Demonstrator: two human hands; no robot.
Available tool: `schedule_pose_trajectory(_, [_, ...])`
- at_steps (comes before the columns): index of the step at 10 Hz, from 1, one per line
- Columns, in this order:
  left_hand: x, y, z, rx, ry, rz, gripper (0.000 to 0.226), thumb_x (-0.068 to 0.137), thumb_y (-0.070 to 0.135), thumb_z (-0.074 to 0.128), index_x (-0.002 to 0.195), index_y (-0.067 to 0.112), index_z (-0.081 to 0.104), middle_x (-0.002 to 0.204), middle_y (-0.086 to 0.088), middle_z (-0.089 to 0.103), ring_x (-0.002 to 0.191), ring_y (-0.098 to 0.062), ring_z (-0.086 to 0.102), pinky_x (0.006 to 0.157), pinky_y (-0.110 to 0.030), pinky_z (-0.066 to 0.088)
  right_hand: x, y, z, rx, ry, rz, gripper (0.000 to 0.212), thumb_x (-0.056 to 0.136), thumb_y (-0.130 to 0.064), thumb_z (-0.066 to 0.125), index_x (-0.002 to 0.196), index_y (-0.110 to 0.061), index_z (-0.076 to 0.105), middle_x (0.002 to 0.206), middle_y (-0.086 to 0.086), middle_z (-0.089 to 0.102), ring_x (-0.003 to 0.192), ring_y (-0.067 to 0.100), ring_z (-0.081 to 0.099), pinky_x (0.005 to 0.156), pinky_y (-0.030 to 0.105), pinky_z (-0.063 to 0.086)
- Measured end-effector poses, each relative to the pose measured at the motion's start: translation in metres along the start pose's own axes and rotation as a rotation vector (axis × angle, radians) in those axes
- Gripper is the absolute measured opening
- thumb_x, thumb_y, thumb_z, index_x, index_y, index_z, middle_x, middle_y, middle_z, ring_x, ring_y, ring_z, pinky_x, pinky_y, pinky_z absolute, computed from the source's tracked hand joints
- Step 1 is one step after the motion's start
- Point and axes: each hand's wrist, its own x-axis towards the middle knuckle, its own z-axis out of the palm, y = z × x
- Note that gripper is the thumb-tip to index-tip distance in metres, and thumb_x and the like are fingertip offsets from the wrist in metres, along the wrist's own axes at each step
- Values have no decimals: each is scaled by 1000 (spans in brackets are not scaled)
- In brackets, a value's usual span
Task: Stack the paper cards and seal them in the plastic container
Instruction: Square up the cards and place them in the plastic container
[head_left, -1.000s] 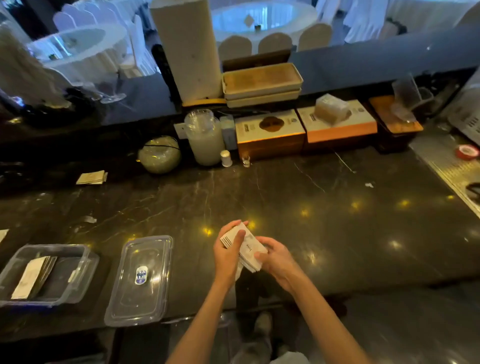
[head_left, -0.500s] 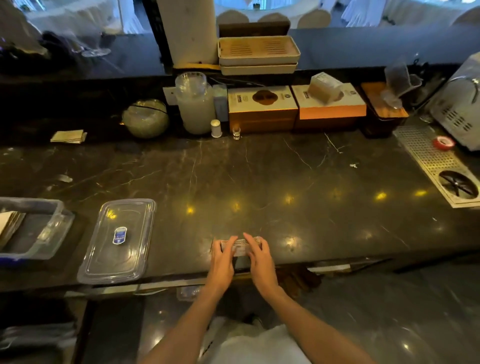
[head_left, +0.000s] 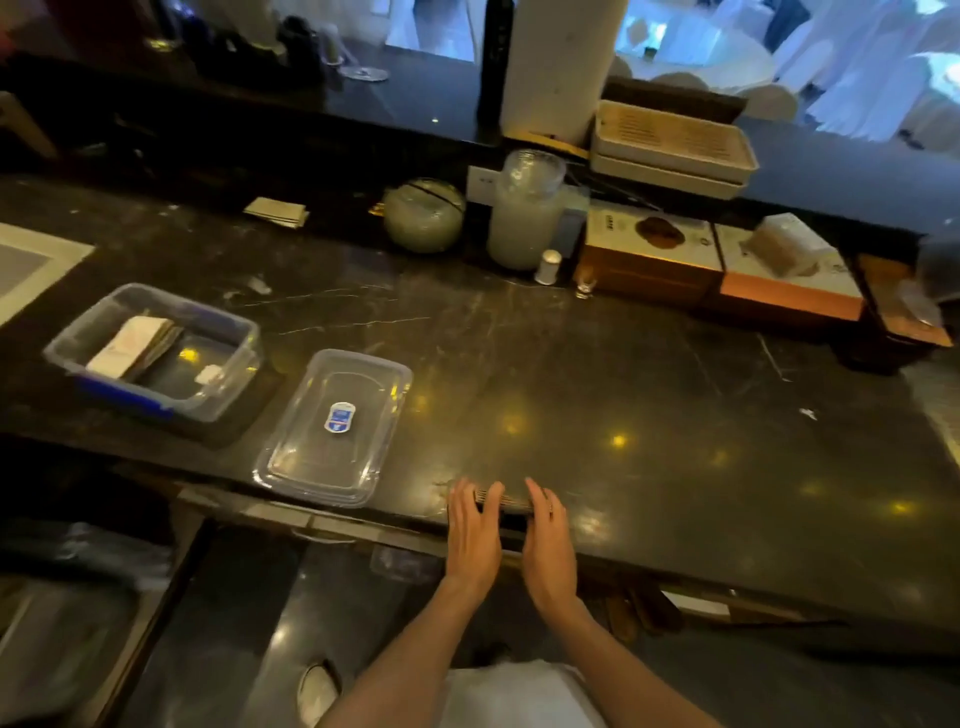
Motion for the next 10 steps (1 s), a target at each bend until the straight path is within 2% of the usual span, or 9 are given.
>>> schedule_pose_trajectory(1, [-4,-26,-32,117,-31,42,50,96,15,50,145,21,40,151,-12,28,140,-26,31,116,-38,34,-6,-18,9,-54,51,-39,57,92,4,54,142,-24,48,138,2,55,125,18,55,102,36,50])
schedule_pose_trajectory(2, [0,-32,-66,120,-11,144,57,88,3,52,140,21,41,137,-10,38,126,-25,42,105,-35,43,-6,-64,18,-19,126,-48,58,92,7,50,143,-22,48,123,-5,56,111,15,54,93,30,47])
schedule_pose_trajectory(3, [10,-51,-121,-51,-59,73,41,98,15,44,137,25,37,134,-8,44,121,-24,46,97,-36,45,-1,-119,18,151,77,-13,56,96,-3,49,145,-28,43,123,-15,48,113,10,46,96,29,40])
schedule_pose_trajectory(4, [6,-85,-193,-205,-134,51,29,99,24,44,126,33,38,127,-5,52,109,-17,54,82,-20,44,-8,-180,31,312,-106,45,59,91,-2,54,142,-31,45,131,-6,53,119,15,51,101,38,48])
schedule_pose_trajectory(5, [-3,-121,-267,-408,-117,-65,35,94,15,51,125,28,41,120,-7,57,100,-15,57,76,-20,45,-22,-242,54,394,-289,97,56,90,1,57,140,-23,46,131,6,58,111,16,58,91,32,54])
schedule_pose_trajectory(6, [-15,-155,-331,-515,-160,-156,30,100,15,45,123,33,41,117,-6,55,96,-15,58,63,-17,48,-39,-303,85,457,-408,122,53,94,4,52,143,-13,41,136,12,51,120,25,55,101,41,49])
schedule_pose_trajectory(7, [-22,-187,-383,-543,-143,-183,30,103,15,43,129,30,40,118,-11,57,85,-13,57,49,-8,44,-52,-351,111,474,-479,92,48,95,2,51,138,-18,41,133,12,52,118,27,55,101,42,49])
schedule_pose_trajectory(8, [-27,-207,-423,-552,-110,-271,24,103,17,45,124,29,45,112,-8,60,75,-9,58,43,-10,42,-51,-384,123,627,-655,167,39,97,-8,55,126,-32,47,121,-1,59,109,18,63,86,35,60])
schedule_pose_trajectory(10, [-8,-230,-473,-660,56,-342,23,105,21,42,127,29,41,112,1,60,79,-7,59,50,-11,46,-6,-410,146,803,-733,280,44,86,-47,66,128,-37,59,119,7,71,109,28,67,92,40,55])
